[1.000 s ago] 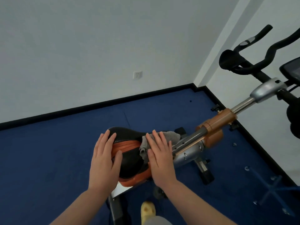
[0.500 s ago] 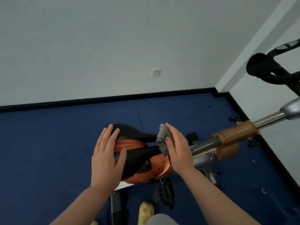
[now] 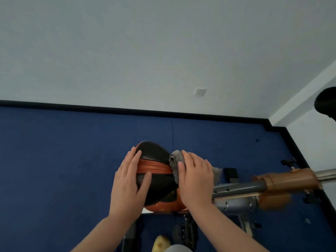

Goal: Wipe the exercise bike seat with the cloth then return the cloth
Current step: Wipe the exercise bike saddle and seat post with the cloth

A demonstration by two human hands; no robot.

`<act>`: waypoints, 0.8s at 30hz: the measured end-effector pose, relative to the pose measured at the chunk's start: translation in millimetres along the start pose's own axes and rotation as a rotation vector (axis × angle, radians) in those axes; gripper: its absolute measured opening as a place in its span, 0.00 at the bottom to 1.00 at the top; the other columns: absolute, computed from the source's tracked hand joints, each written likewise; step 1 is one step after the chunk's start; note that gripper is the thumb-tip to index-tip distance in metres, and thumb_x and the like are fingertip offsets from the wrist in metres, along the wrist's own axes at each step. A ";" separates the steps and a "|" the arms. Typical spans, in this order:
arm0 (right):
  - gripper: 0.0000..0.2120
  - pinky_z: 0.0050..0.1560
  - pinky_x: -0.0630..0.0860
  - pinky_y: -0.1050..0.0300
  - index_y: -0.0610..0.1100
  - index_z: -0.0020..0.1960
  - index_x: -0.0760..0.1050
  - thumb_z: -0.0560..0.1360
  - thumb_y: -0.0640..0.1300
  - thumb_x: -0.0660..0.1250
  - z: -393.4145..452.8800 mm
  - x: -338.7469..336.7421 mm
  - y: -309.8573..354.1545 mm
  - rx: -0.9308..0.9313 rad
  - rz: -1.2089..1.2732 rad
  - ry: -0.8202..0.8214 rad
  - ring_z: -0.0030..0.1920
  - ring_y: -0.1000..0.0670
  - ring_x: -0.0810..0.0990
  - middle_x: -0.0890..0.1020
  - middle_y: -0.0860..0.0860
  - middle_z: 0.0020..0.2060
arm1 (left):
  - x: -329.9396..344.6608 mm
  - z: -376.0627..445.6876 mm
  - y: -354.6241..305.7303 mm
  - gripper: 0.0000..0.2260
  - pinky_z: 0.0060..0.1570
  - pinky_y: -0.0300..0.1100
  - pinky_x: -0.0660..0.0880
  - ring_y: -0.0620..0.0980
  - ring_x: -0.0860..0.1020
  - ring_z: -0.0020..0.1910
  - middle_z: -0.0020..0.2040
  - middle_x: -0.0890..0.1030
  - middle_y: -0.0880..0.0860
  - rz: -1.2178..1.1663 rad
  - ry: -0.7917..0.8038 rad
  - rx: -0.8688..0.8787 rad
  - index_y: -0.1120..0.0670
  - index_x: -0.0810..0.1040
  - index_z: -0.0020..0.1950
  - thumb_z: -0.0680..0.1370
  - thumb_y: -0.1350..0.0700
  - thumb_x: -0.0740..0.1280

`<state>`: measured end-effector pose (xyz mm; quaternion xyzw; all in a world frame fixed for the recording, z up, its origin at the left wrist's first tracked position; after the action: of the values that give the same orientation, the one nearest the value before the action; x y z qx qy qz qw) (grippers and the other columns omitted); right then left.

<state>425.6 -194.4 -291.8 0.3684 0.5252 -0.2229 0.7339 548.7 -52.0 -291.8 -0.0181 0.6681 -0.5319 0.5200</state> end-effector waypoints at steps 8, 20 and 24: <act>0.23 0.53 0.77 0.54 0.61 0.76 0.49 0.82 0.54 0.48 32.6 20.9 39.6 -0.351 0.201 0.391 0.62 0.54 0.73 0.64 0.59 0.72 | -4.6 -18.7 9.8 0.28 0.73 0.50 0.58 0.37 0.53 0.73 0.73 0.49 0.31 -0.014 -0.002 -0.051 0.39 0.50 0.75 0.75 0.38 0.51; 0.23 0.61 0.75 0.54 0.65 0.75 0.48 0.82 0.53 0.49 33.3 20.9 48.3 -0.469 0.239 0.456 0.71 0.56 0.65 0.58 0.61 0.75 | -4.8 -29.1 17.9 0.29 0.73 0.44 0.55 0.40 0.53 0.74 0.73 0.52 0.34 0.011 -0.012 -0.139 0.41 0.51 0.75 0.75 0.36 0.49; 0.22 0.54 0.77 0.53 0.63 0.75 0.51 0.82 0.53 0.50 44.4 25.1 56.2 -0.336 0.211 0.396 0.64 0.55 0.72 0.64 0.59 0.72 | -5.0 -27.9 16.2 0.29 0.70 0.39 0.53 0.25 0.46 0.68 0.71 0.52 0.33 -0.007 -0.027 -0.168 0.40 0.51 0.75 0.74 0.36 0.48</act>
<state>501.4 -191.9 -290.3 0.3307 0.6468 0.0214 0.6868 539.6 -22.8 -303.2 -0.0709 0.7032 -0.4756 0.5237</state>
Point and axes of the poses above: each hand's wrist, its own z-axis towards the middle knuckle, its own x-axis out of the palm, y = z × x, the point moved 8 cm from there along z, towards the middle knuckle
